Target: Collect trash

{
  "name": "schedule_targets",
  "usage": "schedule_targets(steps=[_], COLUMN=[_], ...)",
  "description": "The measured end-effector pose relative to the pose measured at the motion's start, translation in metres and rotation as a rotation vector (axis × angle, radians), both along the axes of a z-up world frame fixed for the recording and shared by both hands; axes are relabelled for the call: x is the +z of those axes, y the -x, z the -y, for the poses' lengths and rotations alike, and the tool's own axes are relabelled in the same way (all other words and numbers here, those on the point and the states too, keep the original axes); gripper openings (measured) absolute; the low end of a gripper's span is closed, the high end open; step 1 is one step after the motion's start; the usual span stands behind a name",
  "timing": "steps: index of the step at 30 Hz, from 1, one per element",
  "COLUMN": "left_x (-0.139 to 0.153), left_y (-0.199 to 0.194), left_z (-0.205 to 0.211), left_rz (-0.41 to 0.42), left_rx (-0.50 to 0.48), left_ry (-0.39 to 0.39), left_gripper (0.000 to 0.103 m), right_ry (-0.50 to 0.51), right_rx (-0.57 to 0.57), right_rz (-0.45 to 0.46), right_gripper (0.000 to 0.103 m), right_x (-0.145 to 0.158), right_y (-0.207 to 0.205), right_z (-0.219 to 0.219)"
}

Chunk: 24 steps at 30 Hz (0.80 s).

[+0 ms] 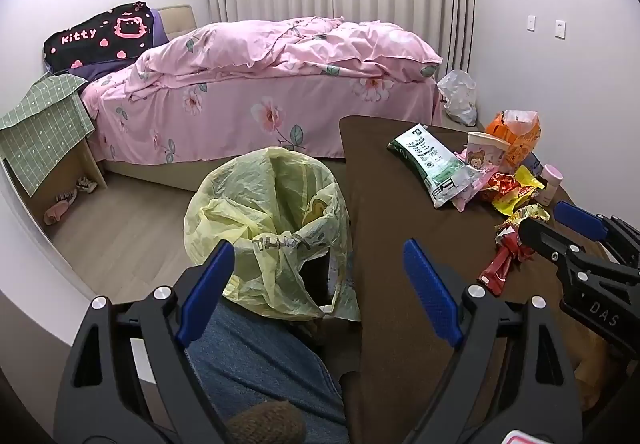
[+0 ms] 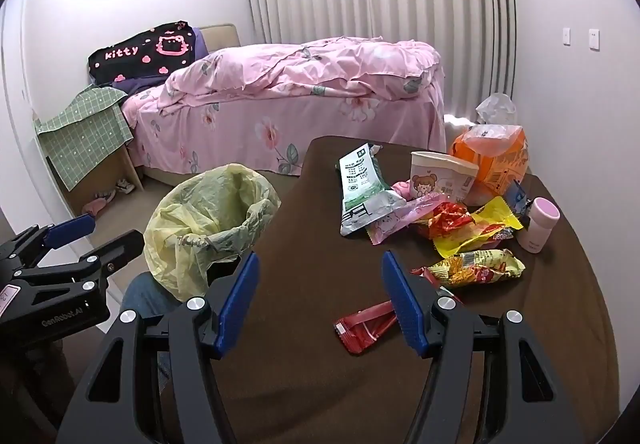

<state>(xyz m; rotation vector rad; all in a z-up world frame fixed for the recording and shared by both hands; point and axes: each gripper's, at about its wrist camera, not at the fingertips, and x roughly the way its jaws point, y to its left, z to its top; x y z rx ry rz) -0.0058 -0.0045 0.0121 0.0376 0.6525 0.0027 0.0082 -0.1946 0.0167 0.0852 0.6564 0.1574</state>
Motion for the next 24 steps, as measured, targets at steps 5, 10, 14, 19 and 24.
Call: schedule_targets(steps=[5, 10, 14, 19, 24], left_x=[0.0003, 0.0000, -0.0006, -0.0008, -0.0008], left_y=[0.0006, 0.0006, 0.0008, -0.0004, -0.0004], left_z=[0.0002, 0.0004, 0.0003, 0.0003, -0.0003], left_rz=[0.002, 0.001, 0.003, -0.001, -0.001], left_rx=[-0.001, -0.001, 0.001, 0.003, 0.003], left_ry=[0.000, 0.000, 0.000, 0.004, 0.006], left_gripper=[0.082, 0.082, 0.082, 0.082, 0.082], right_ry=[-0.013, -0.012, -0.012, -0.014, -0.013], right_rx=[-0.016, -0.012, -0.013, -0.015, -0.012], right_rz=[0.000, -0.004, -0.004, -0.003, -0.003], right_gripper=[0.060, 0.060, 0.060, 0.060, 0.060], right_x=[-0.0005, -0.0004, -0.0009, -0.0008, -0.0008], right_y=[-0.0003, -0.0010, -0.0012, -0.0013, -0.0013], right_z=[0.0002, 0.0003, 0.0001, 0.0001, -0.0001])
